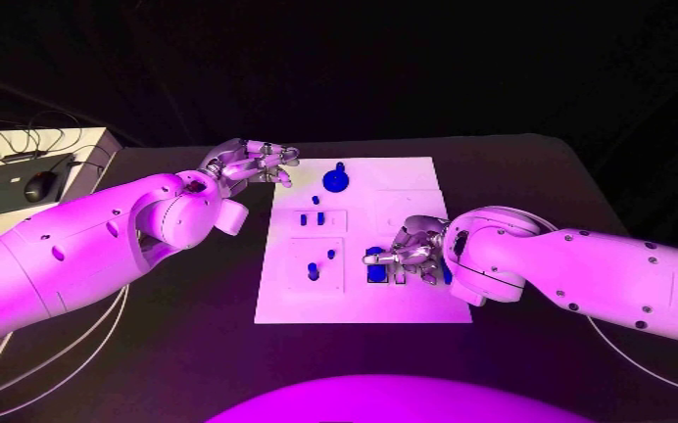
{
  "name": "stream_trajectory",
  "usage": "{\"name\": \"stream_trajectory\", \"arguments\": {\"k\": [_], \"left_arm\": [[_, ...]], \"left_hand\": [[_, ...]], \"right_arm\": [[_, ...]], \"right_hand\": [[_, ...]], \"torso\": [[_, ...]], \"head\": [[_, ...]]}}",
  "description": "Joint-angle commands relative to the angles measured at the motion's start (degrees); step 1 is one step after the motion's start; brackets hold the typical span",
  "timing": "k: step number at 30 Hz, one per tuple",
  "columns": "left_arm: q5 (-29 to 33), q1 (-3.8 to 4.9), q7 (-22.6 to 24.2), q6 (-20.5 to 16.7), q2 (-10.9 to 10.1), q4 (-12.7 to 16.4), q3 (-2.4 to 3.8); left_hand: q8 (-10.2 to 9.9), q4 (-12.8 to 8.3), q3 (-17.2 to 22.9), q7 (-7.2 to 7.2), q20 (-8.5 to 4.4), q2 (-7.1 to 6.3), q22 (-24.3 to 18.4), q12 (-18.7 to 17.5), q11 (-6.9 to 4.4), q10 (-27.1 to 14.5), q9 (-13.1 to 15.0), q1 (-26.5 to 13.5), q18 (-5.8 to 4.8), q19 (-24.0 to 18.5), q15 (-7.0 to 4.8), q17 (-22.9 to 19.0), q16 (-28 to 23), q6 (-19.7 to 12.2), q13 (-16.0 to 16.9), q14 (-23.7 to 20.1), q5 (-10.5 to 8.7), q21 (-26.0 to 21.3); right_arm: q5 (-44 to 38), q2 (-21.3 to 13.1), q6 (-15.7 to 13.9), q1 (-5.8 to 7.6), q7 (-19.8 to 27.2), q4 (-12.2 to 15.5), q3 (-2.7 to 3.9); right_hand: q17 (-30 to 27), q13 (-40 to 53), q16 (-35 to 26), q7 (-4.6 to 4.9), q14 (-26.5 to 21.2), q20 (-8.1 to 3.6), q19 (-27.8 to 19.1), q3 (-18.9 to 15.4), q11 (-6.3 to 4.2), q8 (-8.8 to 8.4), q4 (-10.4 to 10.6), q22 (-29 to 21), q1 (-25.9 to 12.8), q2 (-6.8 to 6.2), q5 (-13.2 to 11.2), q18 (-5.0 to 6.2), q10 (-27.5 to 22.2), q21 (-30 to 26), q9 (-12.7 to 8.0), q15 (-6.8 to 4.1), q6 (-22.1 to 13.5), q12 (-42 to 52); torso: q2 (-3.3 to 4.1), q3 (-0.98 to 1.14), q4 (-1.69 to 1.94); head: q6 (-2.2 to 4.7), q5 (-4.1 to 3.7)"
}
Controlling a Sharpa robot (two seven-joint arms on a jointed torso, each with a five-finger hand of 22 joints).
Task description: Assemble the parts on the task board
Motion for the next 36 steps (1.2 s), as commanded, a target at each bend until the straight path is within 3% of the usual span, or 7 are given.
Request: {"name": "stream_trajectory", "arguments": {"k": [1,7,11,23,25,31,36], "left_arm": [[-0.36,-0.01,0.32,0.85,-0.01,0.18,0.01],[-0.35,-0.01,0.34,0.77,-0.11,0.16,0.01],[-0.35,-0.02,0.35,0.8,-0.12,0.11,0.01],[0.79,-0.03,0.27,1.16,0.05,-0.25,0.01],[0.97,-0.04,0.26,1.18,0.05,-0.27,0.01],[1.17,-0.04,0.27,1.2,0.1,-0.33,0.01],[1.21,-0.04,0.26,1.23,0.14,-0.36,0.01]], "left_hand": [[-0.11,0.0,0.24,0.07,0.04,-0.46,0.05,-0.02,0.02,-0.12,-0.02,-0.02,-0.22,-0.06,0.33,-0.08,-0.2,-0.17,-0.05,-0.03,0.0,0.29],[-0.11,0.0,0.24,0.07,0.04,-0.46,0.05,-0.02,0.02,-0.12,-0.02,-0.02,-0.22,-0.06,0.33,-0.08,-0.2,-0.17,-0.05,-0.03,0.0,0.29],[-0.11,-0.01,0.3,0.07,0.05,-0.46,0.05,-0.01,0.02,-0.11,-0.02,-0.04,-0.21,-0.07,0.33,-0.09,-0.2,-0.16,-0.05,-0.02,-0.01,0.31],[-0.12,-0.11,0.68,0.05,0.07,-0.46,0.07,0.03,-0.02,-0.04,-0.02,-0.14,-0.16,-0.1,0.3,-0.11,-0.21,-0.08,-0.05,0.04,0.01,0.42],[-0.12,-0.11,0.68,0.05,0.07,-0.46,0.07,0.03,-0.02,-0.04,-0.02,-0.14,-0.16,-0.1,0.3,-0.11,-0.21,-0.08,-0.05,0.04,0.01,0.42],[-0.12,-0.11,0.68,0.05,0.07,-0.46,0.07,0.03,-0.02,-0.04,-0.02,-0.14,-0.16,-0.1,0.3,-0.11,-0.21,-0.08,-0.05,0.04,0.01,0.42],[-0.12,-0.11,0.68,0.05,0.07,-0.46,0.07,0.03,-0.02,-0.04,-0.02,-0.14,-0.16,-0.1,0.3,-0.11,-0.21,-0.08,-0.05,0.04,0.01,0.42]], "right_arm": [[0.91,-0.98,-2.18,-0.08,1.73,1.1,-0.01],[1.9,-3.39,-2.88,-0.1,4.61,3.09,0.01],[2.33,-4.52,-3.32,-0.13,6.67,4.13,0.01],[2.27,-7.18,-1.98,-0.21,8.75,6.42,0.18],[2.11,-7.07,-1.46,-0.25,8.63,6.35,0.2],[1.04,-6.47,-1.65,-0.51,7.78,6.15,0.21],[0.3,-5.99,-2.98,-0.6,6.23,6.01,0.21]], "right_hand": [[0.11,0.22,0.28,-0.09,0.06,-0.06,2.23,0.35,-0.11,0.34,-2.05,3.44,1.61,0.14,0.3,-0.3,0.71,0.54,0.13,0.12,0.47,0.46],[0.31,0.91,0.48,-0.26,0.09,-0.17,2.24,1.75,-0.22,0.76,-6.45,3.52,3.68,0.32,0.25,-0.4,1.21,1.37,0.31,0.02,0.59,1.24],[0.48,1.19,0.6,-0.33,0.1,-0.2,2.24,4.87,-0.24,1.02,-7.08,3.58,3.95,-1.31,-0.3,-0.42,1.32,1.76,0.44,0.0,0.55,1.51],[0.82,1.76,0.89,-0.53,0.14,-0.3,2.33,6.11,-0.45,1.53,-8.76,3.75,6.1,-1.52,1.04,-0.5,1.89,2.78,0.73,-0.14,0.92,2.32],[0.82,1.77,0.88,-0.55,0.12,-0.36,2.28,10.11,-0.47,1.62,-9.65,3.76,7.4,-2.61,0.88,-0.57,1.98,3.0,0.75,-0.16,1.04,2.23],[0.79,1.99,0.79,-0.83,0.11,-0.47,2.3,11.57,-0.73,1.45,-13.68,3.78,12.38,-1.2,5.82,-0.63,2.27,3.22,0.42,-0.36,1.29,2.47],[0.75,2.31,0.72,-1.08,0.14,-0.66,2.33,12.19,-0.98,1.07,-15.12,3.8,12.75,-0.24,9.02,-0.78,2.64,3.39,-0.28,-0.48,1.69,2.74]], "torso": [[0.02,0.0,0.08],[-0.01,0.03,-0.04],[0.0,0.09,-0.05],[0.0,-0.03,-0.09],[0.04,-0.02,-0.01],[-0.02,-0.06,0.0],[0.0,-0.06,-0.01]], "head": [[0.06,0.02],[0.05,0.18],[0.14,0.25],[0.2,0.33],[0.13,0.31],[0.1,0.25],[0.03,0.24]]}}
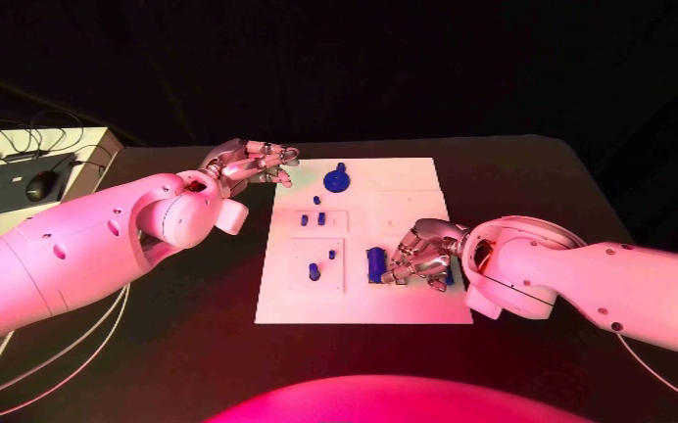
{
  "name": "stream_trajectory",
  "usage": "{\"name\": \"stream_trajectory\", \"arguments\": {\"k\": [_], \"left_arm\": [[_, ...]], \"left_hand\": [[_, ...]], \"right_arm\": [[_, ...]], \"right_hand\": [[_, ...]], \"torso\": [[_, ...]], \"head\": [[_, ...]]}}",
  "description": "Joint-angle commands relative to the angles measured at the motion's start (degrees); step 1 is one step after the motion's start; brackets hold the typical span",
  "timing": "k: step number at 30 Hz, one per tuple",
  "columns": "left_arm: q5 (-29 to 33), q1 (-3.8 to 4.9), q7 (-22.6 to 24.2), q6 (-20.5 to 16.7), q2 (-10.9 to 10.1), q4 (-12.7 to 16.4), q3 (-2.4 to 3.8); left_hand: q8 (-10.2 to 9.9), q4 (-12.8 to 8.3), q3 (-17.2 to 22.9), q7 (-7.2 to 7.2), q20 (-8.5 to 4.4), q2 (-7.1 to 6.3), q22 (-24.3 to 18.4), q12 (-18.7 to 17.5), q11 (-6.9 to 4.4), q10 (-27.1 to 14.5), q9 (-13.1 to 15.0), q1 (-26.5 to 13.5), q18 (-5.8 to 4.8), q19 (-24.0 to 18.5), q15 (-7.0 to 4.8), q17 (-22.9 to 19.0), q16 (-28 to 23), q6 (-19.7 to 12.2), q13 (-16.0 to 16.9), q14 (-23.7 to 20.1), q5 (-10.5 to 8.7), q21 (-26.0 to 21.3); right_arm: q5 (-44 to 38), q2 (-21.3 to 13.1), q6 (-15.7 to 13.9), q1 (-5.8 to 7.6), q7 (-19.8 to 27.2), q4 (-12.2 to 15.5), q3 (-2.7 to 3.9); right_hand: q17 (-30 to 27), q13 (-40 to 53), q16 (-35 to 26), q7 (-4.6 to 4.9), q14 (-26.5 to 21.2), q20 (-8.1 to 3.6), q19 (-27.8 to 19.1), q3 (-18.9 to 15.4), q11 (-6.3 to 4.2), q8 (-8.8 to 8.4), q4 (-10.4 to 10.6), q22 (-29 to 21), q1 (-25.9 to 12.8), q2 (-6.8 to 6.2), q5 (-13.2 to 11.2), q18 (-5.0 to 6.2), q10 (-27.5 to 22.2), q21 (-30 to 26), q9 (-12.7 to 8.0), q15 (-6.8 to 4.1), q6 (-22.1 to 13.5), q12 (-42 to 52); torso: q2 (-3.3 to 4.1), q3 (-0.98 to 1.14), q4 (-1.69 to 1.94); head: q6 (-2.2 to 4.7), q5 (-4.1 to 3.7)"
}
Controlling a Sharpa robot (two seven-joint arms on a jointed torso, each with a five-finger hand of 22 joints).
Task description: Assemble the parts on the task board
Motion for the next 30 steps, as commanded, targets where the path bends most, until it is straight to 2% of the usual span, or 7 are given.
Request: {"name": "stream_trajectory", "arguments": {"k": [1,10,19,24,25,30], "left_arm": [[0.54,-0.03,0.31,1.1,0.15,0.01,0.02],[0.55,-0.03,0.3,1.12,0.18,-0.09,0.01],[0.52,-0.03,0.23,1.14,0.07,-0.07,0.01],[0.5,-0.03,0.19,1.19,0.07,-0.05,0.01],[0.49,-0.03,0.15,1.2,0.07,-0.06,0.01],[0.43,-0.03,-0.02,1.32,0.01,-0.04,0.0]], "left_hand": [[-0.12,-0.03,0.3,0.05,0.07,-0.46,0.09,0.03,-0.02,-0.04,-0.02,-0.14,-0.16,-0.1,0.3,-0.06,-0.21,-0.08,-0.05,0.04,0.01,0.15],[-0.12,-0.03,0.3,0.05,0.07,-0.46,0.09,0.03,-0.02,-0.04,-0.02,-0.14,-0.16,-0.1,0.3,-0.06,-0.21,-0.08,-0.05,0.04,0.01,0.15],[-0.12,-0.03,0.3,0.05,0.07,-0.46,0.09,0.03,-0.02,-0.04,-0.02,-0.14,-0.16,-0.1,0.3,-0.06,-0.21,-0.08,-0.05,0.04,0.01,0.15],[-0.12,-0.03,0.3,0.05,0.07,-0.46,0.09,0.03,-0.02,-0.04,-0.02,-0.14,-0.16,-0.1,0.3,-0.06,-0.21,-0.08,-0.05,0.04,0.01,0.15],[-0.12,-0.03,0.3,0.05,0.07,-0.46,0.09,0.03,-0.02,-0.04,-0.02,-0.14,-0.16,-0.1,0.3,-0.06,-0.21,-0.08,-0.05,0.04,0.01,0.15],[-0.11,-0.12,0.61,0.04,0.09,-0.41,0.11,0.04,-0.03,0.0,-0.02,-0.3,-0.15,-0.19,0.31,-0.07,-0.22,-0.01,-0.05,-0.01,0.02,0.26]], "right_arm": [[-1.51,0.34,-0.88,-0.11,-1.37,-0.18,0.03],[-3.01,1.84,-3.02,-0.63,-3.63,-1.06,0.03],[-4.3,2.59,-3.95,-1.09,-4.4,-2.05,0.03],[-4.12,2.69,-3.25,-1.17,-4.45,-2.01,0.03],[-3.85,2.69,-3.0,-1.18,-4.42,-1.95,0.03],[-2.89,2.57,-1.99,-1.23,-4.15,-1.75,0.03]], "right_hand": [[0.01,0.14,0.05,-0.06,-0.06,-0.66,2.35,0.13,-0.04,-0.3,-0.7,3.79,-0.09,0.36,1.34,-0.8,0.69,0.4,-0.31,-0.31,0.61,0.19],[0.04,0.39,0.07,-0.32,-0.03,-0.78,2.41,0.56,-0.23,-0.04,-0.74,3.83,-0.81,1.28,2.0,-0.88,1.13,0.7,-0.2,-0.45,0.85,0.39],[0.04,0.55,0.06,-0.43,-0.02,-0.87,2.41,1.2,-0.32,0.08,-0.83,3.84,-0.99,2.24,2.05,-0.96,1.37,0.85,-0.14,-0.52,0.86,0.4],[0.03,0.66,0.05,-0.41,-0.03,-0.93,2.38,2.77,-0.36,0.04,-1.16,3.84,-0.76,3.69,2.35,-1.0,1.4,0.85,-0.11,-0.59,0.57,0.34],[0.06,0.76,0.09,-0.39,-0.01,-0.93,2.34,4.4,-0.29,0.03,-1.5,3.84,-1.43,3.23,1.85,-1.03,1.35,0.87,-0.17,-0.62,0.56,0.26],[-0.01,0.87,0.02,-0.47,-0.04,-0.95,2.31,5.29,-0.37,0.14,-2.1,3.81,-1.73,1.87,2.17,-1.03,1.41,0.8,-0.17,-0.57,0.68,0.22]], "torso": [[0.01,-0.01,0.0],[0.03,0.02,0.01],[0.0,0.02,0.0],[-0.01,0.0,0.01],[0.0,0.04,-0.01],[0.01,0.02,0.02]], "head": [[-0.07,-0.01],[-0.13,-0.03],[-0.3,0.04],[-0.14,-0.02],[-0.17,0.04],[-0.22,0.02]]}}
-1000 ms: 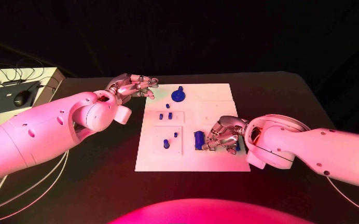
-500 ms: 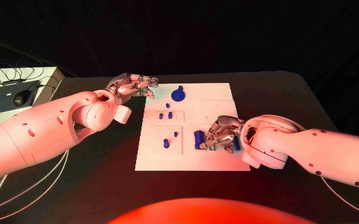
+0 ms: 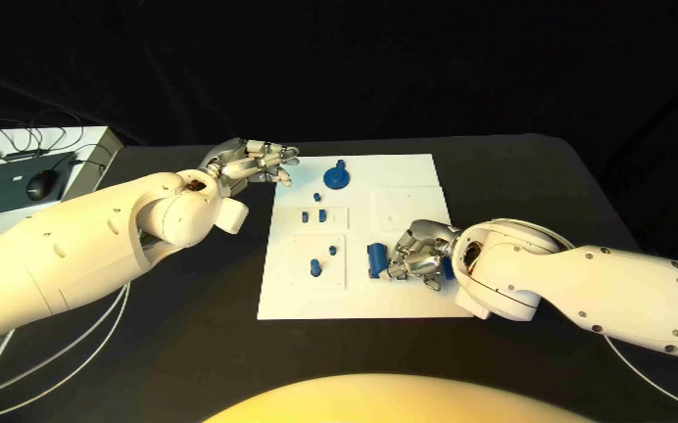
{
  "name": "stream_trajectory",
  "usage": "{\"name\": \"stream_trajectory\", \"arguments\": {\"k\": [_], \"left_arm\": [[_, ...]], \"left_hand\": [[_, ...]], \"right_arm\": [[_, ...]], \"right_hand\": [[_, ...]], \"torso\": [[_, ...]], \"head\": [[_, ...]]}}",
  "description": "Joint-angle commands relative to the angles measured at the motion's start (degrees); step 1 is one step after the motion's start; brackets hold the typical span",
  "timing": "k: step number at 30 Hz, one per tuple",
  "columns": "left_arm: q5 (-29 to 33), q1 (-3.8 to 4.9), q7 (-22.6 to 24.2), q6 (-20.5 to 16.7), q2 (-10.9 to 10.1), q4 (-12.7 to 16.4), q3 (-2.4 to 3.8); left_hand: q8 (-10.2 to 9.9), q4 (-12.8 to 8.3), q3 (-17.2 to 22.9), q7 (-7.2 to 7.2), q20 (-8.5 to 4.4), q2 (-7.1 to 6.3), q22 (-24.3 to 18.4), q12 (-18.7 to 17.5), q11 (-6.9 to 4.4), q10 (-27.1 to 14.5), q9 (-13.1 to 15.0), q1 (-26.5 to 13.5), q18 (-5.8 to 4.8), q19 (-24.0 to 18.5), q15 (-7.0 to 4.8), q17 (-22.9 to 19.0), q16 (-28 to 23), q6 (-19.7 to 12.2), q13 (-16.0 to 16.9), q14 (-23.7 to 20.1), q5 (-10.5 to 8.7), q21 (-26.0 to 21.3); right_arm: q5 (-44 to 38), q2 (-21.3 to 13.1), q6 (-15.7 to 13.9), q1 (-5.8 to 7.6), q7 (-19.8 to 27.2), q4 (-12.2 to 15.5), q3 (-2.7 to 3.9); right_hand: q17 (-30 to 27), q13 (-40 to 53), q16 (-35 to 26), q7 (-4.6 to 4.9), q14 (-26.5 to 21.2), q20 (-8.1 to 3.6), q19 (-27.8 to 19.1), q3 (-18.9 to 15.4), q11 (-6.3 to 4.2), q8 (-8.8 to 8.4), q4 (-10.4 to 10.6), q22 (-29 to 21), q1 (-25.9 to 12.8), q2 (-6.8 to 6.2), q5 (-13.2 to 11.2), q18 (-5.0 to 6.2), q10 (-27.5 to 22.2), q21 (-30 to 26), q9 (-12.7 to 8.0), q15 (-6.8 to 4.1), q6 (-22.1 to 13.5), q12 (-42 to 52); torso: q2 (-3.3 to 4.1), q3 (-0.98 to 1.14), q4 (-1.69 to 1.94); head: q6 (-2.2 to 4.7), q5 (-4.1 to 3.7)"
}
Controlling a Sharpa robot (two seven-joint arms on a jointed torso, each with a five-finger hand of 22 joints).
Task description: Assemble the parts on the task board
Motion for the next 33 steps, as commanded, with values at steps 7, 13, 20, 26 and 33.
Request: {"name": "stream_trajectory", "arguments": {"k": [7,13,20,26,33], "left_arm": [[0.21,-0.03,-0.05,1.26,-0.03,0.09,0.01],[0.19,-0.03,-0.15,1.33,-0.01,0.09,0.01],[0.14,-0.03,-0.22,1.31,-0.03,0.08,0.01],[0.09,-0.04,-0.23,1.29,-0.02,0.06,0.01],[0.08,-0.04,-0.2,1.23,0.0,-0.02,0.0]], "left_hand": [[-0.1,0.05,0.42,0.04,0.08,-0.43,0.09,0.03,-0.03,-0.01,-0.01,-0.24,-0.14,-0.19,0.31,-0.08,-0.22,0.01,-0.05,-0.01,0.01,0.28],[-0.11,-0.04,0.48,0.08,0.08,-0.47,0.11,0.03,-0.02,0.01,-0.01,-0.21,-0.14,-0.23,0.31,-0.09,-0.23,-0.01,-0.04,-0.01,0.03,0.31],[-0.11,-0.04,0.48,0.08,0.08,-0.47,0.11,0.03,-0.02,0.01,-0.01,-0.21,-0.14,-0.23,0.31,-0.09,-0.23,-0.01,-0.04,-0.01,0.03,0.31],[-0.11,-0.1,0.56,0.16,0.07,-0.46,0.14,0.01,0.0,-0.01,-0.02,-0.21,-0.13,-0.23,0.32,-0.1,-0.24,-0.08,-0.05,-0.03,0.06,0.37],[-0.11,-0.1,0.56,0.16,0.07,-0.46,0.14,0.01,0.0,-0.01,-0.02,-0.21,-0.13,-0.23,0.32,-0.1,-0.24,-0.08,-0.05,-0.03,0.06,0.37]], "right_arm": [[1.06,-0.26,1.57,-0.05,0.25,0.3,0.07],[1.23,-0.33,1.54,-0.06,0.43,0.39,0.07],[1.11,-0.67,0.92,-0.07,0.98,0.59,0.07],[1.7,-2.16,-0.74,-0.06,3.13,1.41,0.11],[5.76,-5.91,-1.24,0.73,8.38,3.01,0.68]], "right_hand": [[0.09,0.2,0.07,-0.2,0.06,-0.52,2.27,-0.96,0.01,0.32,-0.3,3.84,0.13,-2.39,-4.48,-1.03,0.4,0.14,-0.08,-0.19,0.53,0.18],[0.17,0.34,0.12,-0.15,0.08,-0.45,2.29,-2.91,0.07,0.62,0.76,3.86,0.49,-2.88,-7.08,-0.98,0.48,0.27,0.26,-0.15,0.6,0.23],[0.15,0.39,0.09,-0.08,0.06,-0.42,2.3,-3.88,0.13,0.83,1.85,3.86,0.82,-4.06,-8.88,-0.95,0.5,0.3,0.5,-0.1,0.68,0.2],[0.2,0.6,0.13,-0.06,0.08,-0.39,2.33,-3.49,0.15,1.05,4.27,3.89,1.05,-5.54,-8.76,-0.93,0.63,0.42,0.82,-0.08,0.73,0.44],[0.28,0.74,0.17,0.17,0.05,-0.29,2.23,-5.16,0.34,0.83,5.46,3.8,-0.13,-5.03,-5.9,-0.87,0.26,-0.09,0.88,0.05,0.26,0.43]], "torso": [[0.01,0.0,-0.05],[0.0,-0.02,-0.01],[-0.01,-0.02,0.0],[-0.01,0.01,-0.02],[-0.06,0.03,-0.02]], "head": [[-0.1,0.06],[-0.19,0.05],[-0.22,0.04],[-0.13,0.06],[-0.05,0.1]]}}
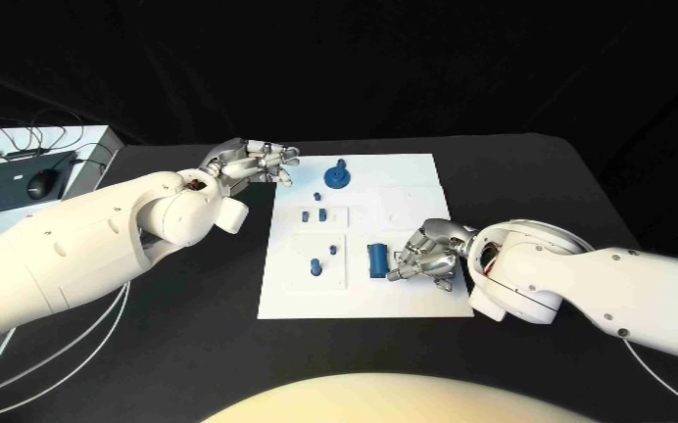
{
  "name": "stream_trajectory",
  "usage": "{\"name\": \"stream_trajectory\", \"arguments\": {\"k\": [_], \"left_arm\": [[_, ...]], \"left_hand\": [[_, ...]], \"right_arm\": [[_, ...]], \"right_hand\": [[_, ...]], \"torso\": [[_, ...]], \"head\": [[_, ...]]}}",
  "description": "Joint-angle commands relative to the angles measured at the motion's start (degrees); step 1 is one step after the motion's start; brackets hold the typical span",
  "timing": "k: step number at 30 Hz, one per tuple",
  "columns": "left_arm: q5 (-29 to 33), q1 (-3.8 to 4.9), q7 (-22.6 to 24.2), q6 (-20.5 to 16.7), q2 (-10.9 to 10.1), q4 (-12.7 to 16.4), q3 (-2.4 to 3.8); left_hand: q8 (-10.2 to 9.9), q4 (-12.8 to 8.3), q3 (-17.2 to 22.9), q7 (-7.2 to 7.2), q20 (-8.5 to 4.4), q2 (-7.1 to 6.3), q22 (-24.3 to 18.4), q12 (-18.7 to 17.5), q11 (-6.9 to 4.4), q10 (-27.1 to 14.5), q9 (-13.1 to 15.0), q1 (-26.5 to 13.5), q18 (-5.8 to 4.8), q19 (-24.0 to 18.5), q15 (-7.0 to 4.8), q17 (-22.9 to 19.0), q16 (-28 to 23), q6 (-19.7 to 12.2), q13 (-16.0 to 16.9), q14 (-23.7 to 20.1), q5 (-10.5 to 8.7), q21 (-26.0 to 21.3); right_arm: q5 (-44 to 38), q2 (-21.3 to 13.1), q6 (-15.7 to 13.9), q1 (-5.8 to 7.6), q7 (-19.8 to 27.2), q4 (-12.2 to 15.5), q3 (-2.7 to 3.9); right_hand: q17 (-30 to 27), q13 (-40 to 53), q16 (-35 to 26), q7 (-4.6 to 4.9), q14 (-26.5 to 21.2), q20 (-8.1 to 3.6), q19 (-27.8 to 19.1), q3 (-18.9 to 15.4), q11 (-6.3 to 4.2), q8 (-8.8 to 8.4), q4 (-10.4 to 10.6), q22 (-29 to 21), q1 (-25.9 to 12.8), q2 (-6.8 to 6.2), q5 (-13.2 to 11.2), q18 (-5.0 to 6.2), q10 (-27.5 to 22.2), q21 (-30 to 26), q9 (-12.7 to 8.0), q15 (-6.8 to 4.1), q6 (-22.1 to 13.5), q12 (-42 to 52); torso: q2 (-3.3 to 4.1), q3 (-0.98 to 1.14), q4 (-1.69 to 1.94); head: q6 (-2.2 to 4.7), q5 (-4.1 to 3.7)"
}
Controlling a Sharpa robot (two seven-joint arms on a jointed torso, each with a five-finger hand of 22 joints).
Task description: Assemble the parts on the task board
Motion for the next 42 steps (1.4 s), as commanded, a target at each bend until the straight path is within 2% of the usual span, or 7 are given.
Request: {"name": "stream_trajectory", "arguments": {"k": [1,14,18,23,28,35,42], "left_arm": [[0.1,-0.04,0.32,0.94,0.1,-0.01,0.01],[0.25,-0.07,1.33,0.81,0.59,-0.33,0.0],[0.29,-0.09,1.54,0.73,0.7,-0.37,-0.01],[0.32,-0.11,1.62,0.73,0.88,-0.42,-0.01],[0.33,-0.12,1.62,0.73,0.96,-0.51,-0.02],[0.33,-0.13,1.55,0.82,1.02,-0.59,-0.03],[0.33,-0.13,1.44,0.86,0.98,-0.59,-0.04]], "left_hand": [[-0.11,0.06,0.4,0.16,0.07,-0.46,0.09,0.02,0.0,-0.01,-0.01,-0.21,-0.13,-0.23,0.32,-0.05,-0.24,-0.08,-0.05,-0.03,0.06,0.37],[-0.1,0.17,0.23,0.04,0.13,-0.67,0.09,0.06,-0.03,0.07,-0.01,-0.66,-0.15,-0.3,0.32,-0.05,-0.22,-0.04,-0.04,0.01,0.0,0.42],[-0.1,0.17,0.23,0.04,0.13,-0.67,0.09,0.06,-0.03,0.07,-0.01,-0.66,-0.15,-0.3,0.32,-0.05,-0.22,-0.04,-0.04,0.01,0.0,0.42],[-0.1,0.17,0.23,0.04,0.13,-0.67,0.09,0.06,-0.03,0.07,-0.01,-0.66,-0.15,-0.3,0.32,-0.05,-0.22,-0.04,-0.04,0.01,0.0,0.42],[-0.1,0.17,0.23,0.04,0.13,-0.67,0.09,0.06,-0.03,0.07,-0.01,-0.66,-0.15,-0.3,0.32,-0.05,-0.22,-0.04,-0.04,0.01,0.0,0.42],[-0.1,0.17,0.23,0.04,0.13,-0.67,0.09,0.06,-0.03,0.07,-0.01,-0.66,-0.15,-0.3,0.32,-0.05,-0.22,-0.04,-0.04,0.01,0.0,0.42],[-0.1,0.17,0.23,0.04,0.13,-0.67,0.09,0.06,-0.03,0.07,-0.01,-0.66,-0.15,-0.3,0.32,-0.05,-0.22,-0.04,-0.04,0.01,0.0,0.42]], "right_arm": [[3.99,-1.93,-0.53,0.91,5.96,0.75,0.28],[2.15,-8.5,5.72,4.2,4.86,-1.84,0.46],[-2.66,-9.14,7.51,4.22,1.64,-2.32,0.32],[-8.69,-9.52,10.53,3.98,-2.71,-2.53,0.18],[-12.21,-9.66,12.39,3.79,-4.63,-2.68,0.03],[-15.53,-8.85,12.18,3.13,-5.77,-2.67,-0.12],[-16.49,-7.35,12.11,2.53,-6.13,-2.97,-0.15]], "right_hand": [[0.06,0.03,0.18,0.18,0.07,-0.26,2.24,-2.42,0.15,-0.05,-0.01,3.77,-0.55,1.33,1.89,-0.84,0.03,-0.34,0.04,0.08,-0.18,-0.08],[0.25,-0.76,0.17,1.17,0.03,0.16,2.11,-6.59,0.8,-3.82,2.74,3.71,-3.17,4.41,2.03,-0.54,-0.75,-0.79,-3.03,0.58,-0.39,-1.69],[0.34,-1.01,0.2,2.78,0.04,0.88,2.11,-9.82,1.86,-12.35,3.5,3.74,-2.52,6.49,4.63,0.1,-0.63,-0.69,-14.4,1.33,1.15,-2.16],[0.25,-1.04,0.09,2.95,0.0,1.16,2.13,-11.15,1.91,-13.06,3.87,3.77,-2.29,7.46,3.36,0.34,-0.43,-0.52,-21.17,1.43,3.05,-2.41],[0.25,-0.91,0.02,2.06,0.01,0.78,2.17,-11.44,1.34,-10.68,3.84,3.81,-2.92,7.24,3.81,0.04,-0.17,-0.24,-19.07,0.98,3.77,-2.45],[0.59,-0.28,0.2,0.5,0.12,-0.04,2.35,-11.74,0.35,-2.8,4.8,4.03,-4.77,6.52,5.01,-0.67,0.48,0.99,-5.63,0.21,1.07,-2.03],[0.84,0.0,0.41,0.3,0.18,-0.18,2.37,-11.78,0.24,-2.11,5.81,4.08,-5.74,6.49,5.03,-0.8,0.65,1.4,-3.04,0.13,0.87,-1.71]], "torso": [[-0.05,0.03,-0.02],[0.02,0.08,0.0],[0.04,0.09,-0.13],[0.06,0.07,-0.1],[0.01,0.06,0.0],[0.06,0.06,0.01],[0.1,0.01,0.07]], "head": [[0.09,-0.04],[0.61,-0.77],[0.85,-1.14],[0.78,-1.76],[0.65,-2.39],[0.56,-2.65],[0.39,-2.72]]}}
